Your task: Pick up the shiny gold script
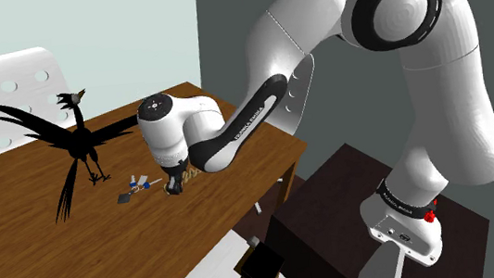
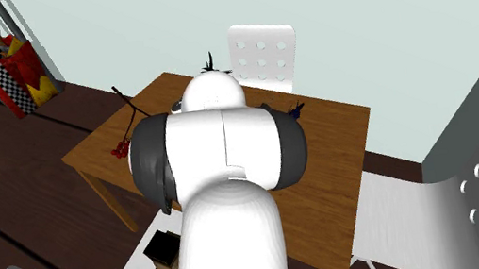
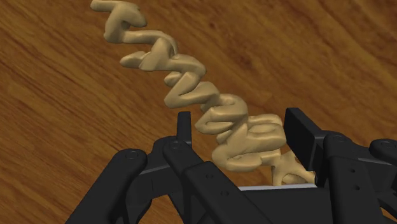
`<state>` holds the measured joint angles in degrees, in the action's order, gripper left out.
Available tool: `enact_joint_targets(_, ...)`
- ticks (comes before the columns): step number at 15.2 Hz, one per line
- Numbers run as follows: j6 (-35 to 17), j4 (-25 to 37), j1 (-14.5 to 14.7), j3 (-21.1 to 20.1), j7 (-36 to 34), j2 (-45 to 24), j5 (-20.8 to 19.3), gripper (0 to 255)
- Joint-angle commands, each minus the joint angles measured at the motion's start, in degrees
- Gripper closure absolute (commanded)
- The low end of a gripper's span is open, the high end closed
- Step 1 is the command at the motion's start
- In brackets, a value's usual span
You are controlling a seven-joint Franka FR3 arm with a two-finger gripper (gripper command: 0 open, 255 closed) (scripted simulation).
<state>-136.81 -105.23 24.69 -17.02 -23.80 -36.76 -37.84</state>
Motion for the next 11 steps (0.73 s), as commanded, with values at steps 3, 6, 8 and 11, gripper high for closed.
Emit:
enact_joint_targets(3, -0.02, -0.01, 0.01, 0.02, -0.03, -0.04, -0.02, 255)
enact_joint_targets(6, -0.01, 0.00, 0.02, 0.01, -0.03, -0.03, -0.01, 255)
enact_joint_targets(8, 0.45, -0.04, -0.15, -0.23, 0.33, 0.51, 0.34, 255)
enact_joint_targets(11, 1.72, -0.36, -0.63, -0.93, 1.27, 2.24, 1.35, 255)
